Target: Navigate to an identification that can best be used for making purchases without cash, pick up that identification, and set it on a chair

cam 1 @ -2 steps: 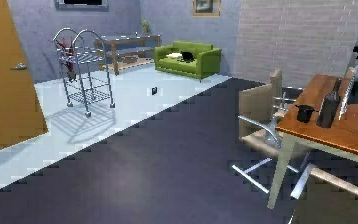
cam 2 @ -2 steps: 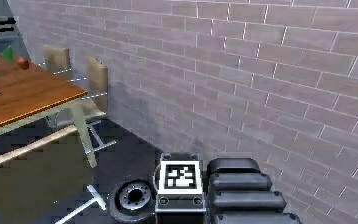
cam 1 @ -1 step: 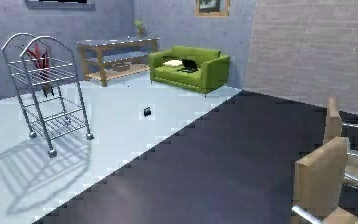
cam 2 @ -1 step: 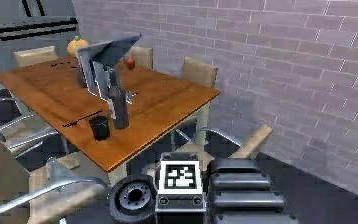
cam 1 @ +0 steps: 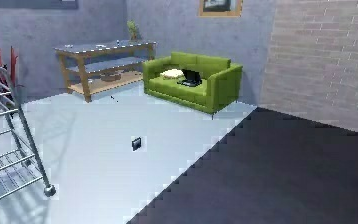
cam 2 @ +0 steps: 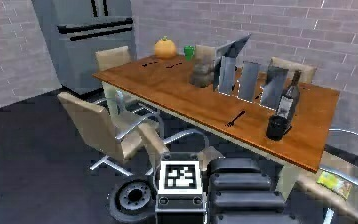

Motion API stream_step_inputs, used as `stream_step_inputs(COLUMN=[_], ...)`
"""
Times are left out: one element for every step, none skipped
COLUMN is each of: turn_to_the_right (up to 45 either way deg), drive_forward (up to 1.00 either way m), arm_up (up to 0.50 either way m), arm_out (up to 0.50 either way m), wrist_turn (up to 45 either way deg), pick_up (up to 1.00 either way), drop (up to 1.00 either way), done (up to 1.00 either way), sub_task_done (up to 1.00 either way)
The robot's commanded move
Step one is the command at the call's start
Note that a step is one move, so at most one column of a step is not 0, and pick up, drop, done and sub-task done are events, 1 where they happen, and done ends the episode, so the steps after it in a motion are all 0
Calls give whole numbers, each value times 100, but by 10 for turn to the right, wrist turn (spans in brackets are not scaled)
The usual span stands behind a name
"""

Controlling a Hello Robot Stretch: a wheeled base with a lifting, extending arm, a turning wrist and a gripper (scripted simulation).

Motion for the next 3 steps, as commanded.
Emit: stream_step_inputs(turn_to_the_right=[360, 0, -450], drive_forward=[0, 65, 0], arm_up=[0, 0, 0], arm_out=[0, 0, 0], wrist_turn=[0, 0, 0], pick_up=[0, 0, 0], drop=[0, 0, 0], done=[0, 0, 0], sub_task_done=[0, 0, 0])
